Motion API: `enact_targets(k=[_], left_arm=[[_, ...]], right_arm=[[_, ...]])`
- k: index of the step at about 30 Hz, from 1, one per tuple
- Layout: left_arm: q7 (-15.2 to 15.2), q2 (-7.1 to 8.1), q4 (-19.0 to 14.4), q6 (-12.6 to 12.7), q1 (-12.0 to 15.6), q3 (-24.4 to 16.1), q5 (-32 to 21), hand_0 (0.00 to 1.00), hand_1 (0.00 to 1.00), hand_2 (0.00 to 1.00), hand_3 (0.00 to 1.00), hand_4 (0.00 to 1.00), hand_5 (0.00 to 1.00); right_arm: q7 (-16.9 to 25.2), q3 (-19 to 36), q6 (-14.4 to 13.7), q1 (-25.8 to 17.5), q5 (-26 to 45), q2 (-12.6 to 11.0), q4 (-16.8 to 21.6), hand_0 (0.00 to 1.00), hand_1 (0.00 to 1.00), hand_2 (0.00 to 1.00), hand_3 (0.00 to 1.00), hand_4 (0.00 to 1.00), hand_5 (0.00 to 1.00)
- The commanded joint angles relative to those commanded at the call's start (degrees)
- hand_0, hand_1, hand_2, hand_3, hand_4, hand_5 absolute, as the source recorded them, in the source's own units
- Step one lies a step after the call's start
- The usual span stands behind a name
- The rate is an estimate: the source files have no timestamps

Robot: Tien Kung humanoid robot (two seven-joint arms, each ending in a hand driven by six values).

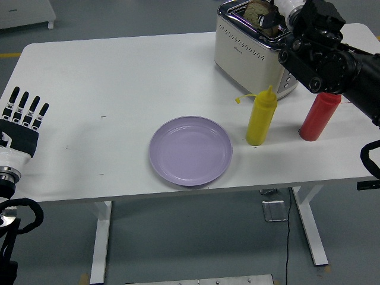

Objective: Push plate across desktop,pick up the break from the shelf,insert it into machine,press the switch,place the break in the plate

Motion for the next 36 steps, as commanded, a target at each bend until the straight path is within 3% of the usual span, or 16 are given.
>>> enact_targets(k=[21, 22, 27, 28, 36], left_arm=[[0.01, -0.03, 0.10, -0.01, -0.49, -0.32, 0.19, 0.825, 0.878, 0.948, 0.834, 0.603, 0.998], [0.01, -0.03, 0.10, 0.00, -0.50, -0.34, 0.19, 0.823, 0.877, 0.947, 0.832, 0.603, 0.998], [0.03, -0.02, 0.15, 0.04, -0.56, -0.41, 0.17, 0.823, 0.877, 0.947, 0.832, 0.603, 0.998], [0.03, -0.03, 0.15, 0.05, -0.57, -0.43, 0.17, 0.822, 0.875, 0.947, 0.829, 0.603, 0.998], [0.00, 0.00, 0.18, 0.09, -0.58, -0.55, 0.20, 0.818, 0.875, 0.945, 0.829, 0.603, 0.998]], right_arm=[[-1.85, 1.49, -0.46, 0.22, 1.41, 2.12, -2.39, 0.419, 0.487, 0.543, 0.676, 0.579, 0.126], [-1.77, 1.49, -0.45, 0.25, 1.36, 2.22, -2.38, 0.364, 0.422, 0.493, 0.619, 0.573, 0.116], [-1.28, 0.88, 0.37, 0.50, 0.09, 2.79, -2.22, 0.364, 0.422, 0.493, 0.619, 0.573, 0.116], [-1.14, 0.68, 0.58, 0.57, -0.40, 2.90, -2.13, 0.294, 0.379, 0.464, 0.541, 0.553, 0.088], [-0.81, 0.14, 0.58, 1.29, -4.69, 2.66, -1.56, 0.264, 0.368, 0.453, 0.523, 0.517, 0.060]])
